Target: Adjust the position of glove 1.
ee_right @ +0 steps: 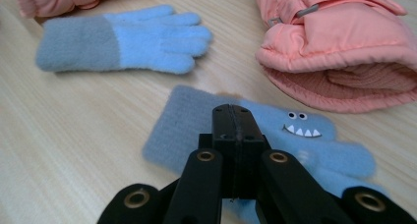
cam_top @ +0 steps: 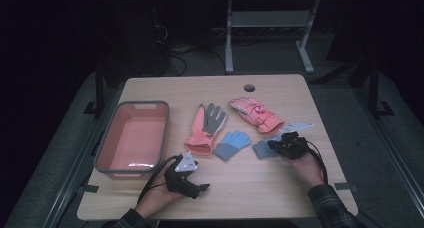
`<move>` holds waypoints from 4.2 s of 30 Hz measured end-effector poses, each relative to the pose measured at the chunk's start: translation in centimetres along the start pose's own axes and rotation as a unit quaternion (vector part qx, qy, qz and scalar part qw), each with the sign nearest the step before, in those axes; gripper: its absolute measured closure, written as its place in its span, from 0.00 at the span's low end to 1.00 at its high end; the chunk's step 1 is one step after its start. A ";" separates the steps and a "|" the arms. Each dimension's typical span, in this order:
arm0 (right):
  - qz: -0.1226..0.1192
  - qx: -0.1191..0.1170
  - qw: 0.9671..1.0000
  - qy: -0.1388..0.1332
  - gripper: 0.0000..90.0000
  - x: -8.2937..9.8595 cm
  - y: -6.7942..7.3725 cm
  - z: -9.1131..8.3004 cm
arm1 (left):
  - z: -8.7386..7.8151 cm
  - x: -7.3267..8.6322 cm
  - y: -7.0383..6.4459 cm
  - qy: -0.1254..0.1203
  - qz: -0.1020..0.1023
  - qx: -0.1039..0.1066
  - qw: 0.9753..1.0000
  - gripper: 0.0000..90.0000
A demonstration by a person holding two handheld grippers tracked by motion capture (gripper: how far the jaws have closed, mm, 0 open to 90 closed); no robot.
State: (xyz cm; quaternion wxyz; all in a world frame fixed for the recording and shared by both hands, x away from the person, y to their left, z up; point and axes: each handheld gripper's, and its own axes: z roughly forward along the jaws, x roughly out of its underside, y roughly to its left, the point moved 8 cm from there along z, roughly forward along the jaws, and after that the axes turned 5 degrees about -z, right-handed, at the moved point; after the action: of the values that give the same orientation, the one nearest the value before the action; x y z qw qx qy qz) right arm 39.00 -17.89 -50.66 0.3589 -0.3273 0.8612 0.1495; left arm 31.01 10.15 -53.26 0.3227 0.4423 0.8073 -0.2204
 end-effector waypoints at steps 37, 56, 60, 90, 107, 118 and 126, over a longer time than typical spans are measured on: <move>-0.045 -0.053 0.997 0.036 1.00 0.8 4.3 1.8 | 0.0 0.0 0.0 -0.002 -0.001 -0.001 1.000 0.14; -0.097 -0.107 0.988 0.045 1.00 0.6 9.8 2.1 | 0.0 0.0 0.0 -0.001 0.000 -0.001 1.000 0.14; -0.106 -0.118 0.986 0.046 1.00 0.5 11.1 2.1 | 0.0 0.0 0.0 -0.001 0.000 -0.001 1.000 0.14; -0.088 -0.118 0.988 0.052 1.00 2.3 10.2 -0.1 | 0.0 0.0 0.0 0.001 0.001 0.000 1.000 0.14; -0.061 -0.059 0.996 0.005 0.62 3.2 5.8 -2.6 | 0.1 0.0 0.0 -0.003 0.000 0.000 1.000 0.14; -0.025 -0.005 1.000 -0.002 0.25 6.4 1.5 -3.7 | 0.1 0.0 0.0 -0.002 0.001 0.000 1.000 0.14; -0.019 0.015 1.000 -0.004 0.15 7.1 0.3 -3.1 | 0.1 -0.1 0.0 -0.001 -0.001 -0.003 1.000 0.14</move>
State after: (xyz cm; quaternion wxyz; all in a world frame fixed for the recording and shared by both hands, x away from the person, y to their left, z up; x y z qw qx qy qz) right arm 33.42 -22.43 -53.60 0.3703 -0.3377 0.8554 0.1306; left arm 31.12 10.03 -53.28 0.3247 0.4407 0.8077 -0.2191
